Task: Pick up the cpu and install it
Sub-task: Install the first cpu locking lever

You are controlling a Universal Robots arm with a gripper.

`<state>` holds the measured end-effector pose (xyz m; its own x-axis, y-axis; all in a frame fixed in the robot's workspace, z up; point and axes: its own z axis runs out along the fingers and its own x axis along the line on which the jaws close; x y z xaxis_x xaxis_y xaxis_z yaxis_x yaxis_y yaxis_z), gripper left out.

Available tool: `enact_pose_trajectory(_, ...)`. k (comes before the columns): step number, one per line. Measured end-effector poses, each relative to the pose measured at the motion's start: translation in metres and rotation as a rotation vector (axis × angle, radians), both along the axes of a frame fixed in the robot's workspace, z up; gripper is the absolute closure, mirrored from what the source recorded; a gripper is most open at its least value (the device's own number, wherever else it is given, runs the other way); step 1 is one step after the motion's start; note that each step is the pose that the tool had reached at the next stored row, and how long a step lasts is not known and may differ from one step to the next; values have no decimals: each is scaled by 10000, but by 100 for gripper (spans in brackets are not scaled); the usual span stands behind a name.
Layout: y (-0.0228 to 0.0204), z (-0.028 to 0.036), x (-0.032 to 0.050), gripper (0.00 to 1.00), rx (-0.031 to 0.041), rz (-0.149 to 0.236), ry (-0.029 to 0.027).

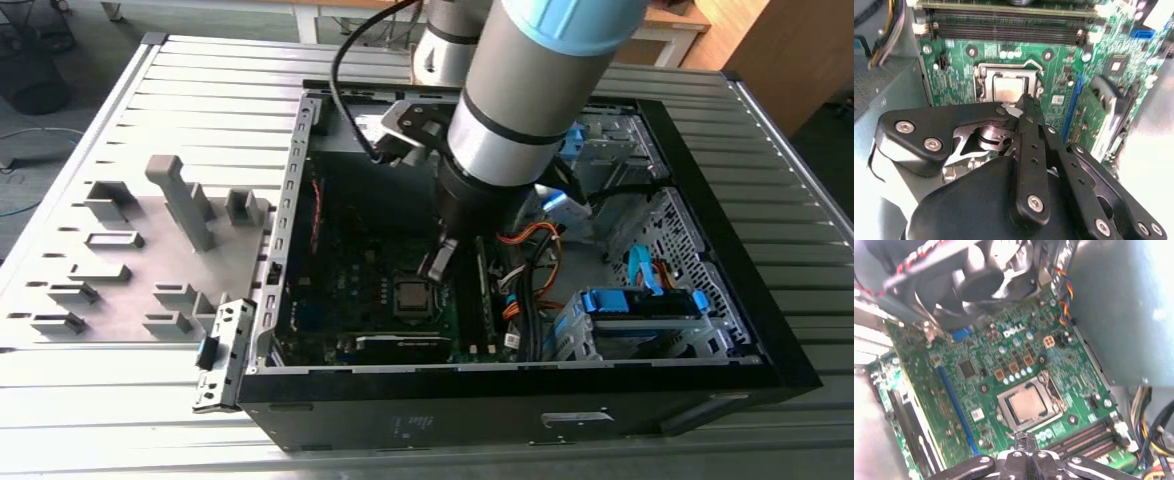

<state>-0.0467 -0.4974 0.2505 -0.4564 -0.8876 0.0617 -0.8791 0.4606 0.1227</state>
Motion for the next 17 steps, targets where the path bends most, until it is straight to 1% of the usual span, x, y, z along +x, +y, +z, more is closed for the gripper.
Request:
enact_pose_trajectory(5, 17, -4, -157, 89, 36, 0, -58)
enact_pose_trajectory(6, 17, -4, -169, 89, 59, 0, -74)
enact_pose_trajectory(9, 21, 28, -170, 89, 87, 1, -99)
enact_pose_trajectory(13, 34, 117, -171, 89, 101, 1, -120)
enact_pose_trajectory(14, 42, 128, -172, 89, 106, 0, -126)
enact_pose_trajectory(17, 101, 130, -175, 89, 103, 1, -131)
